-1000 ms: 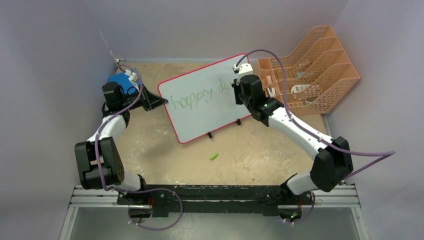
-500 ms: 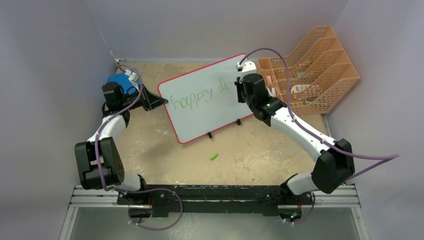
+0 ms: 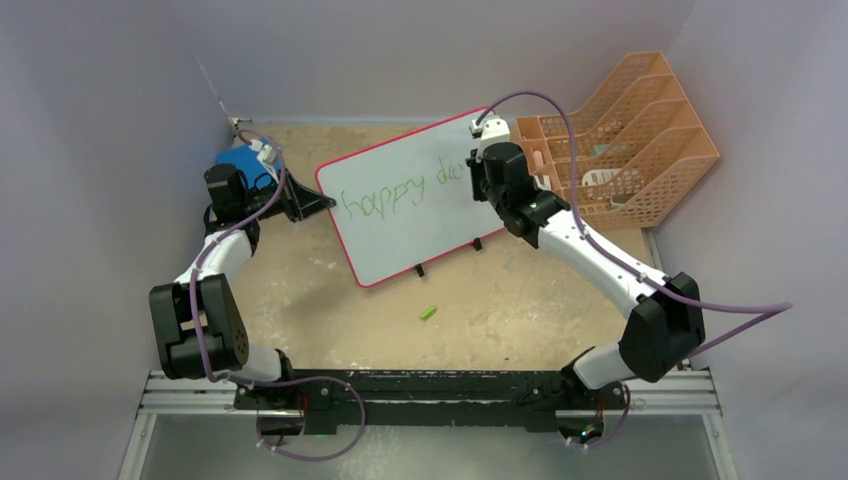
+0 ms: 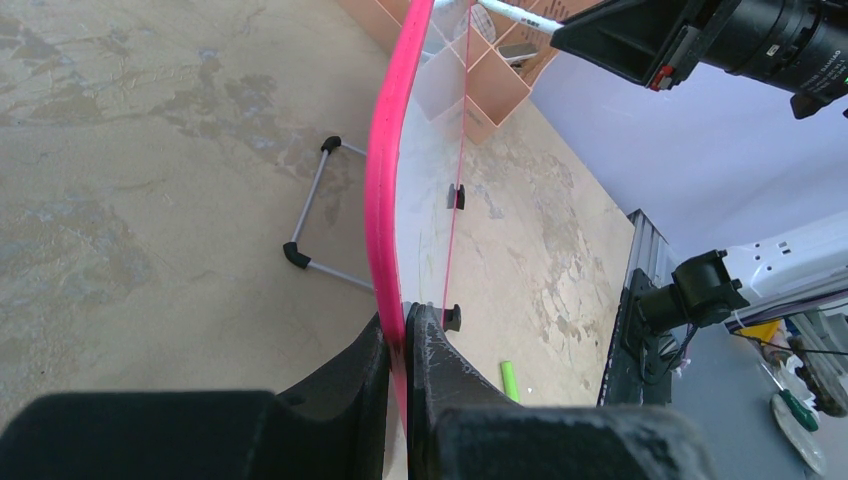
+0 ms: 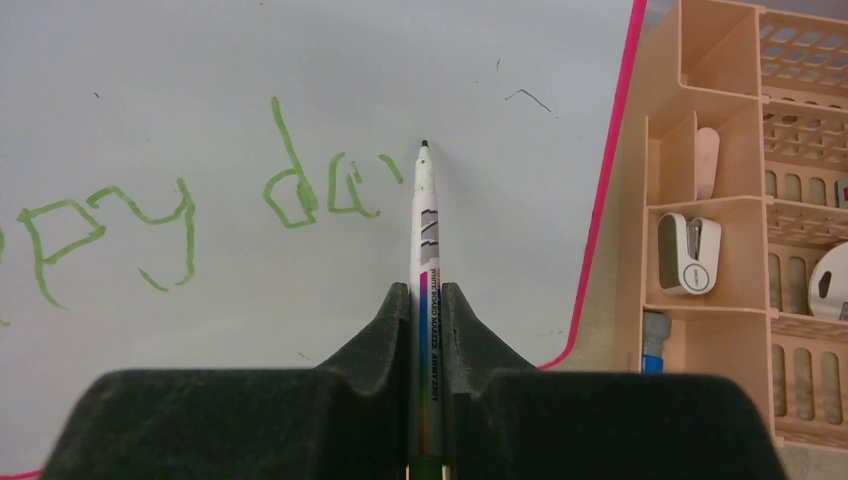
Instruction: Write a sentence on the whiteboard
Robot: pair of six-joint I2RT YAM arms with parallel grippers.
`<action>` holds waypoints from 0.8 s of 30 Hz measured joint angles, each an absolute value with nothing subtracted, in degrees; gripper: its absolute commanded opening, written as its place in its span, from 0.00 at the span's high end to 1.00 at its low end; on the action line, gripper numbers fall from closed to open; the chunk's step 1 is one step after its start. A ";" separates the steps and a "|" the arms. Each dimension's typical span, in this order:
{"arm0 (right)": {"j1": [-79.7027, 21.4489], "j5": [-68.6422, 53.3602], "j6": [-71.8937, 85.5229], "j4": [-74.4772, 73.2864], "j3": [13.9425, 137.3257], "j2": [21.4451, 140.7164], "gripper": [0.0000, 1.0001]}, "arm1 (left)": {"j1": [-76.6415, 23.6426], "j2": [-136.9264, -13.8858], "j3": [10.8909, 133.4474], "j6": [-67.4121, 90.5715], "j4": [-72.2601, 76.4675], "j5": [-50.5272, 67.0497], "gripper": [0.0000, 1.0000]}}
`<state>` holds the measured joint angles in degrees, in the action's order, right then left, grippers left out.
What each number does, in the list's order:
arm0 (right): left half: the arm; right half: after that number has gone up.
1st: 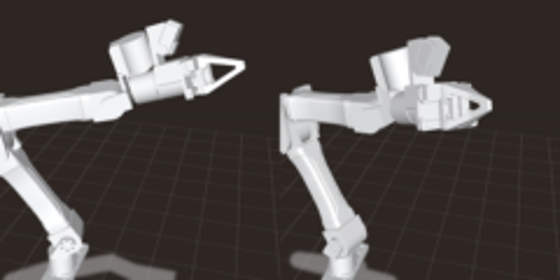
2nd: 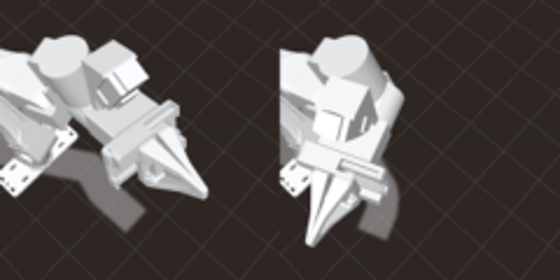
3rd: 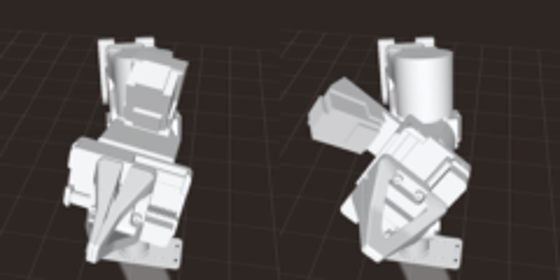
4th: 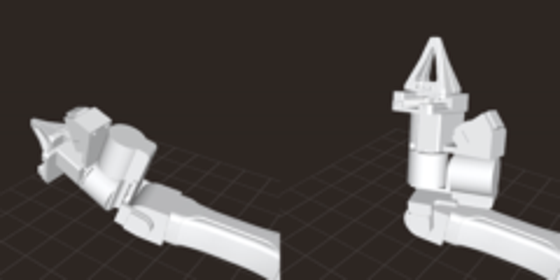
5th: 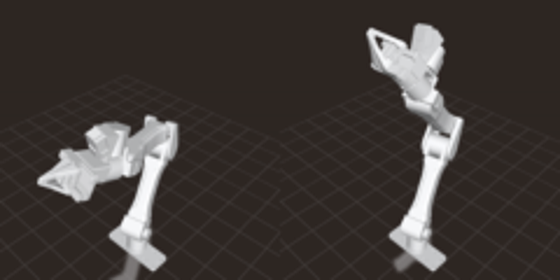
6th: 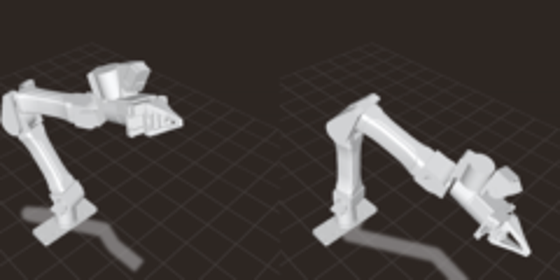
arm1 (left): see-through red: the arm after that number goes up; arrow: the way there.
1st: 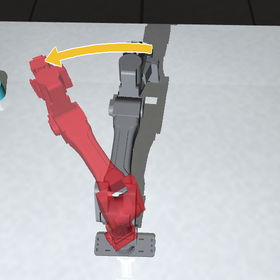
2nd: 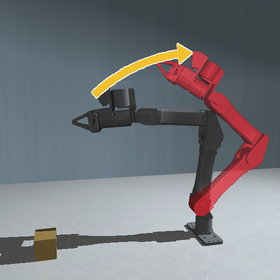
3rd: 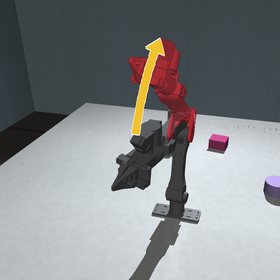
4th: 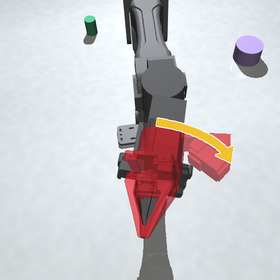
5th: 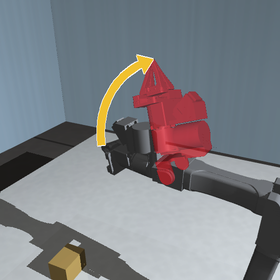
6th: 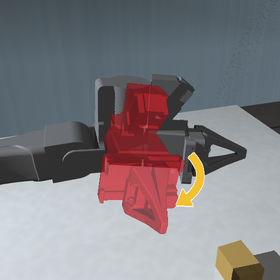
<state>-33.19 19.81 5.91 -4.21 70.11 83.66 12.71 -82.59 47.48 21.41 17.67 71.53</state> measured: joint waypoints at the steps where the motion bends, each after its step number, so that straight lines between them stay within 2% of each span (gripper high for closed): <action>1: -33.19 19.79 5.91 -4.21 70.11 83.90 1.00 | 12.71 -82.59 47.48 21.41 17.67 71.53 1.00; 24: -33.08 18.33 5.91 -4.23 70.59 85.14 1.00 | 12.71 -82.59 47.48 21.41 17.67 71.46 1.00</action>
<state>-33.08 18.33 5.91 -4.23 70.59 85.14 12.71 -82.59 47.48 21.41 17.67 71.46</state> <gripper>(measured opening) 0.104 0.059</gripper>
